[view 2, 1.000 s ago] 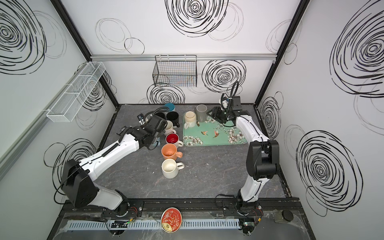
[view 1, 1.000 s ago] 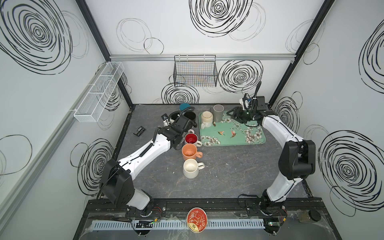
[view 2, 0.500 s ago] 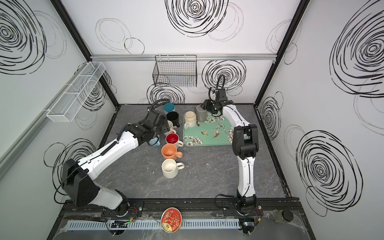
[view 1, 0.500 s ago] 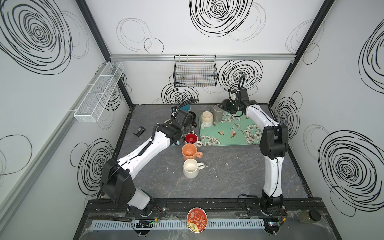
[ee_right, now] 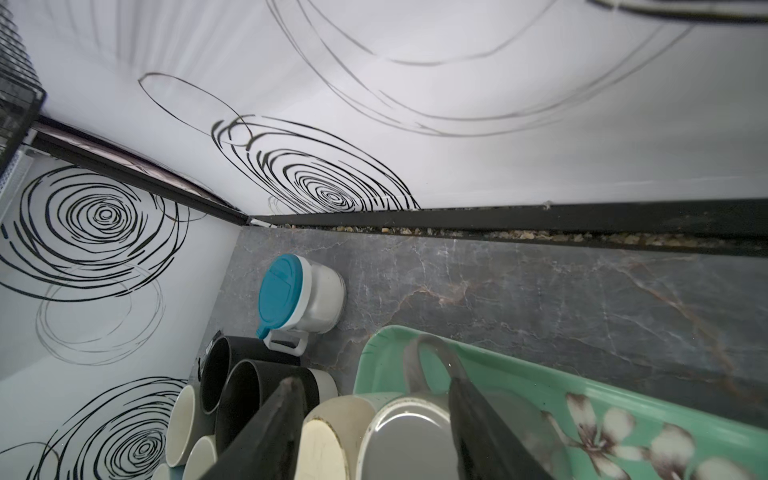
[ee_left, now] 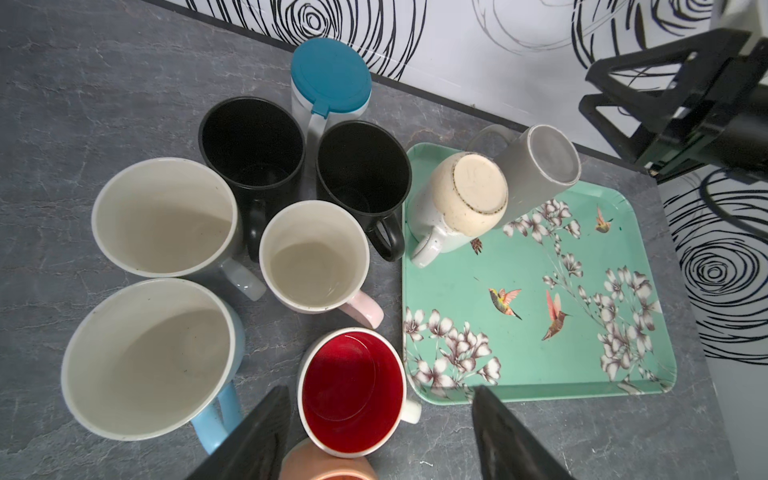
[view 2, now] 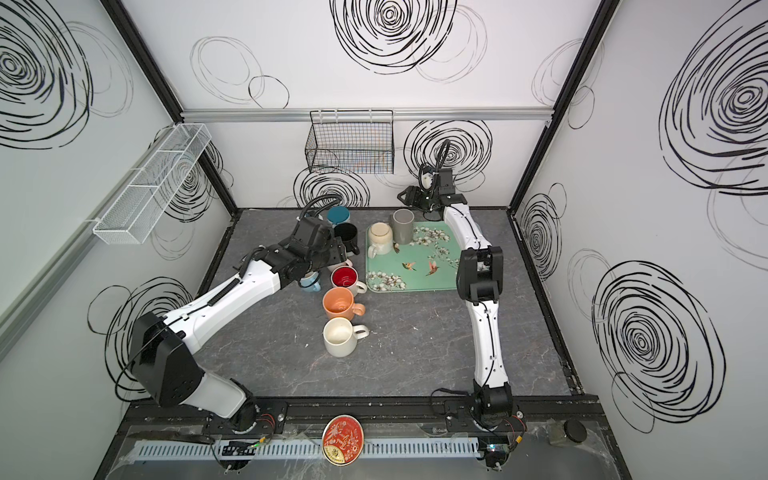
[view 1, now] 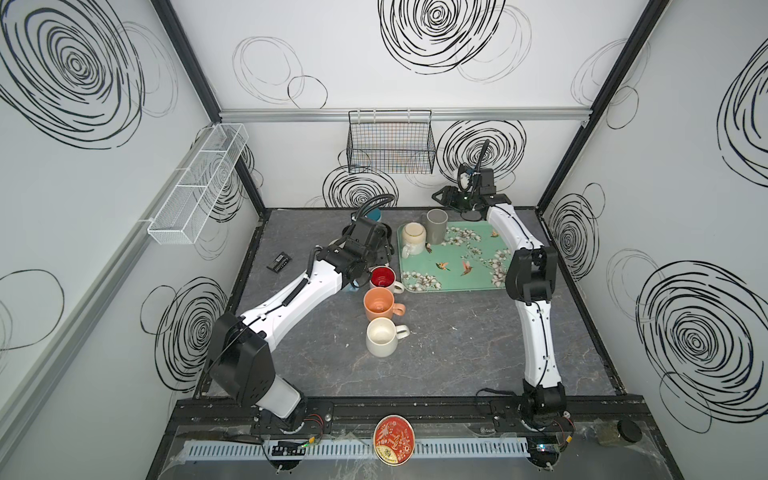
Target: Turn the mug right side up
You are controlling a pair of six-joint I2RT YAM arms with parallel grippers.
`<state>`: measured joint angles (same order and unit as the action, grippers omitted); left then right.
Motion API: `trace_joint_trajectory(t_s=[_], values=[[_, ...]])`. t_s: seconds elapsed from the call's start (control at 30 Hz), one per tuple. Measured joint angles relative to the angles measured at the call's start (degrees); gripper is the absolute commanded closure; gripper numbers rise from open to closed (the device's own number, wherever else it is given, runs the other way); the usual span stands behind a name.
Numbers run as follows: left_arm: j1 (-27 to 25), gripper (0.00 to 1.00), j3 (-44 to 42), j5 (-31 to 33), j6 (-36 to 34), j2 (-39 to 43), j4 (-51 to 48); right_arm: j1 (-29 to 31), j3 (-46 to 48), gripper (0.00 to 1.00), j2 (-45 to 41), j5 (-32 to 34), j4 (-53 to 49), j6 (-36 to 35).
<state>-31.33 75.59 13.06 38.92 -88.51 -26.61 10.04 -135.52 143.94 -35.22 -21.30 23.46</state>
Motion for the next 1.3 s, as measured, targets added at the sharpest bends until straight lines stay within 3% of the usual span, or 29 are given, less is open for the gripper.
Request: trace_joint_trajectory(t_s=[0.47,0.7,1.0,1.17,1.3], values=[[-0.42,0.29,0.09,-0.17,0.31,-0.20,0.04,0.17,1.95,0.52,-0.28,-3.72,-2.29,-8.09],[-2.03,0.29,0.07,-0.22,1.05,-0.20,0.26,0.35,12.39,0.57,-7.32,-2.95,-4.31,-11.17],[-5.79,0.29,-0.15,-0.44,3.06,-0.26,2.36,1.62,30.49,0.64,-21.88,3.78,-8.11,-12.79],[-7.82,0.29,-0.13,-1.33,3.72,-1.70,4.20,1.68,38.27,0.64,-27.82,5.27,-9.18,-11.65],[-8.92,0.29,0.28,-2.19,3.93,-4.26,5.01,1.27,39.19,0.53,-30.38,6.10,-9.25,-10.97]])
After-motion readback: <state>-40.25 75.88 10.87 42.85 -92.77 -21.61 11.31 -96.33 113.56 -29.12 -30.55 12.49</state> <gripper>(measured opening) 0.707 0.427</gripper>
